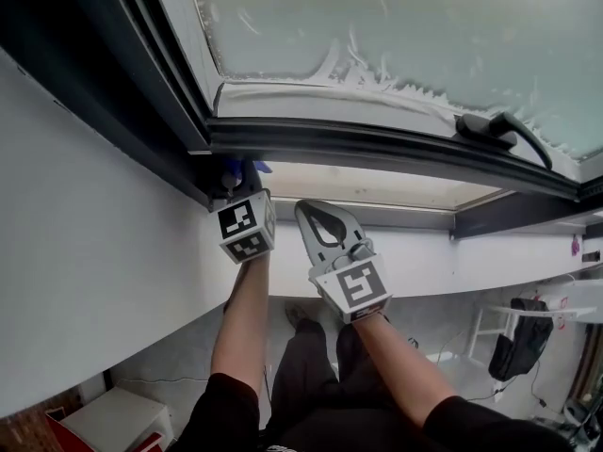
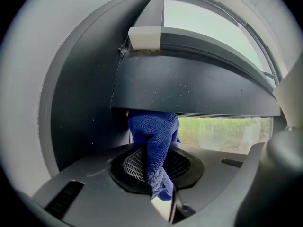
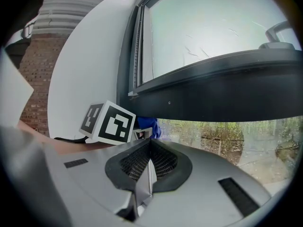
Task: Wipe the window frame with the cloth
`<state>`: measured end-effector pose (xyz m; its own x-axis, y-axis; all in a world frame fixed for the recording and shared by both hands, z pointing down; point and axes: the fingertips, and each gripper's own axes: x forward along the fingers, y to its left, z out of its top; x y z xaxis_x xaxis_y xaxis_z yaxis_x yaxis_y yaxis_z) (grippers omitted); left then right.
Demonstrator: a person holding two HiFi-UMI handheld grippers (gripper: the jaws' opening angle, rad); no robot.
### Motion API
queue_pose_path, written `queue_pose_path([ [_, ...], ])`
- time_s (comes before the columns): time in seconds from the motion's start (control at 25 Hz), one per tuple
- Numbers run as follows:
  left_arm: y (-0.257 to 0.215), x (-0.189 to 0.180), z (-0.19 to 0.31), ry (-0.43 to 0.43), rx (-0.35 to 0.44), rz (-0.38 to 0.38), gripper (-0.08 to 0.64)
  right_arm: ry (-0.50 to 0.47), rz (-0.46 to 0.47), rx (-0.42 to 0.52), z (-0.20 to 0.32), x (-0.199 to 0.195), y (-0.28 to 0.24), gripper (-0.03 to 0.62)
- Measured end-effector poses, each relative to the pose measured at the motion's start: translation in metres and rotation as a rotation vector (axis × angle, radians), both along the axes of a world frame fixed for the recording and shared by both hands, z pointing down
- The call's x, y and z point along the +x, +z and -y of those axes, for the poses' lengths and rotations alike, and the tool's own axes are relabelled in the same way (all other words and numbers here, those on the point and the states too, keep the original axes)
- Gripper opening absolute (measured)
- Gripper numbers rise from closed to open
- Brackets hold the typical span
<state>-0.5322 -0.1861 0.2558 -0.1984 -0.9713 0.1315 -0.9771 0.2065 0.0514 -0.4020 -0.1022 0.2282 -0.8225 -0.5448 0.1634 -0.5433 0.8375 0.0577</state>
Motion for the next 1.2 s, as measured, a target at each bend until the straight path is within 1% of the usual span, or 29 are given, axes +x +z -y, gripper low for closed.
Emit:
queue_pose_path([
  [0.16,-0.006,0.000,0.005,0.008,0.018,0.006,0.055,0.009,0.010,-0.019,0.004,0.002,0.003,0.006],
  [0.28,-0.009,-0.001,0.009,-0.001,0.019,0.028,0.055,0.002,0.020,-0.022,0.006,0.003,0.004,0.006],
  [0.4,-0.010,0.001,0.010,-0.002,0.002,0.077,0.055,-0.005,0.017,-0.019,0.011,0.008,0.004,0.006],
  [0.48,-0.013,0.005,0.011,0.020,-0.015,0.110,0.055,-0.004,0.025,-0.019,0.015,0.010,0.002,0.006],
  [0.6,-0.024,0.014,0.013,0.039,-0.011,0.149,0.055,0.005,0.046,-0.016,0.018,0.017,-0.001,0.006],
  [0.8,-0.029,0.024,0.014,0.007,0.014,0.145,0.054,0.035,0.051,-0.032,0.019,0.039,0.000,0.006],
  [0.92,-0.033,0.037,0.016,0.025,0.017,0.162,0.054,0.052,0.055,-0.031,0.022,0.051,0.001,0.006],
  [1.08,-0.033,0.055,0.016,0.054,0.002,0.189,0.054,0.070,0.068,-0.039,0.023,0.062,0.002,0.006],
  [1.2,-0.036,0.073,0.020,0.075,0.019,0.191,0.055,0.079,0.078,-0.030,0.023,0.069,-0.001,0.006],
])
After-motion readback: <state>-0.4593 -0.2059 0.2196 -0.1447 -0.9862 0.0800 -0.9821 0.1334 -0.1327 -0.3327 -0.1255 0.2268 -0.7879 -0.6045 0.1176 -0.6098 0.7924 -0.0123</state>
